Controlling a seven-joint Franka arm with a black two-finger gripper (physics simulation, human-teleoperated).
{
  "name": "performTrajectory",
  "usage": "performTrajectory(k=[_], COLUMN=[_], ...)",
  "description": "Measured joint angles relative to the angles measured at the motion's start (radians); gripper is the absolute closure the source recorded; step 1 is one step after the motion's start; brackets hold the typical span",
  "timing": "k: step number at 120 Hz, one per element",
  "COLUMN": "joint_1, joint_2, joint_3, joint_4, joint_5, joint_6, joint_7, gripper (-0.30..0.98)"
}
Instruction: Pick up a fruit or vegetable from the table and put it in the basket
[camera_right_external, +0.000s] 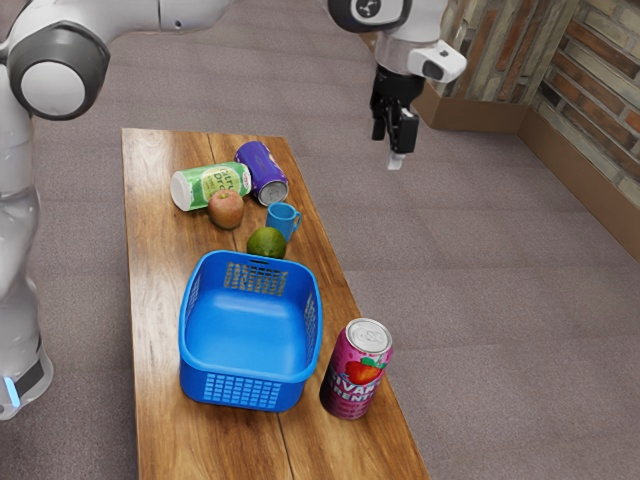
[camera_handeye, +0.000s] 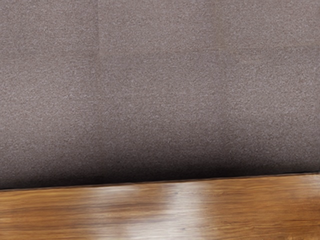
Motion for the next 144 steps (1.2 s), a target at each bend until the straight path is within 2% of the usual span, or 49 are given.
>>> performTrajectory(k=[38, 55, 82, 106, 112, 129, 144], joint_1=[0.024, 0.003, 0.053, 0.055, 0.052, 0.051, 0.053], joint_2=[0.012, 0.014, 0.047, 0.043, 0.028, -0.114, -0.201], joint_3=[-0.01, -0.009, -0.006, -0.006, -0.007, -0.012, -0.014], joint_4=[0.025, 0.037, 0.032, 0.03, -0.014, -0.306, -0.469], joint_5=[-0.052, -0.046, -0.035, -0.034, -0.034, -0.034, -0.034], joint_6=[0.001, -0.029, -0.054, -0.075, -0.071, 0.032, 0.126], joint_7=[-0.022, -0.228, -0.578, -0.819, -0.871, -0.996, -1.086], gripper=[0.0, 0.0, 0.0, 0.0, 0.0, 0.0, 0.0])
